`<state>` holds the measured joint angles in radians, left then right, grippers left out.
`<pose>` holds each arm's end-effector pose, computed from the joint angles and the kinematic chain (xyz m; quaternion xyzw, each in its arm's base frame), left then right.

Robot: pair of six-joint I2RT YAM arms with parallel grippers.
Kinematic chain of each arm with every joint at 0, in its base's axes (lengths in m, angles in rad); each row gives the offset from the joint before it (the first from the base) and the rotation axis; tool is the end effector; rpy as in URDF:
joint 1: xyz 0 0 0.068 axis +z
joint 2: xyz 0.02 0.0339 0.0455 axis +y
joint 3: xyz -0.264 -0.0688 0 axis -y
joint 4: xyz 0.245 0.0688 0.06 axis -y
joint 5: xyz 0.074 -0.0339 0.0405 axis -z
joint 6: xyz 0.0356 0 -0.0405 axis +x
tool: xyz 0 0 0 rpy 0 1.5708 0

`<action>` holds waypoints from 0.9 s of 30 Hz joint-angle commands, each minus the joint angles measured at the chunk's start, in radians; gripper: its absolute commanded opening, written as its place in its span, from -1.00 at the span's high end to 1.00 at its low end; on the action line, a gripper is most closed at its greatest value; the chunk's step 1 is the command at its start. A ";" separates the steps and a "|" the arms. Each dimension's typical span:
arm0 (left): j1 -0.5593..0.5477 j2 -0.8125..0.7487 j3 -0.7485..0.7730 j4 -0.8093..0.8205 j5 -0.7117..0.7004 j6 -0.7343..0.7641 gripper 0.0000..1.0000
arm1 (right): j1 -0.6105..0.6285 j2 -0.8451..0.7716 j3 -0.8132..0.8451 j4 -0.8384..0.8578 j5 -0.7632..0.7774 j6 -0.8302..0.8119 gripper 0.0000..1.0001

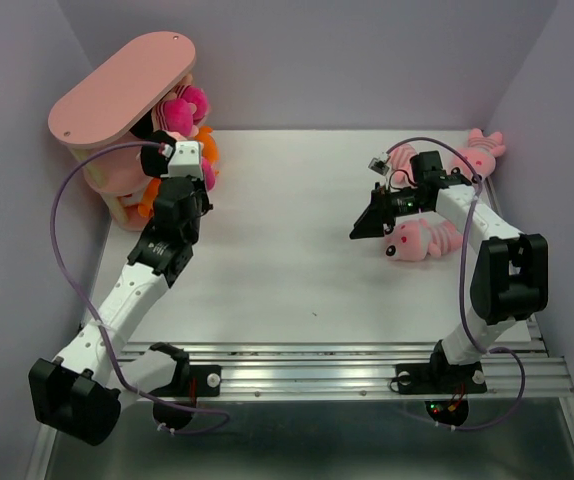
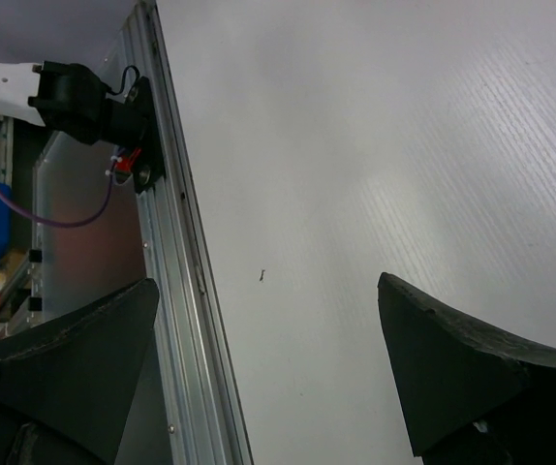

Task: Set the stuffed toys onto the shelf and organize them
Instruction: Place the stuffed toy onto shelf

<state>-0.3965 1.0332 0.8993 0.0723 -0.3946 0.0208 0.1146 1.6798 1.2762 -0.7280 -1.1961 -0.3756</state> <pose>0.2288 -0.0809 0.3604 0.0166 0.7267 0.0149 0.6866 0.3286 0.0712 0.2561 -0.3147 0.7527 0.5214 0.2500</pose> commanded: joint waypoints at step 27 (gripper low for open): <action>0.372 0.129 0.191 0.078 0.209 0.051 1.00 | -0.006 -0.078 -0.012 0.029 -0.071 -0.025 -1.00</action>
<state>-0.0429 1.1664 1.0370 0.0383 -0.2092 0.0269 0.1123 1.6455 1.2648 -0.7254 -1.2396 -0.3786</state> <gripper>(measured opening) 0.038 0.998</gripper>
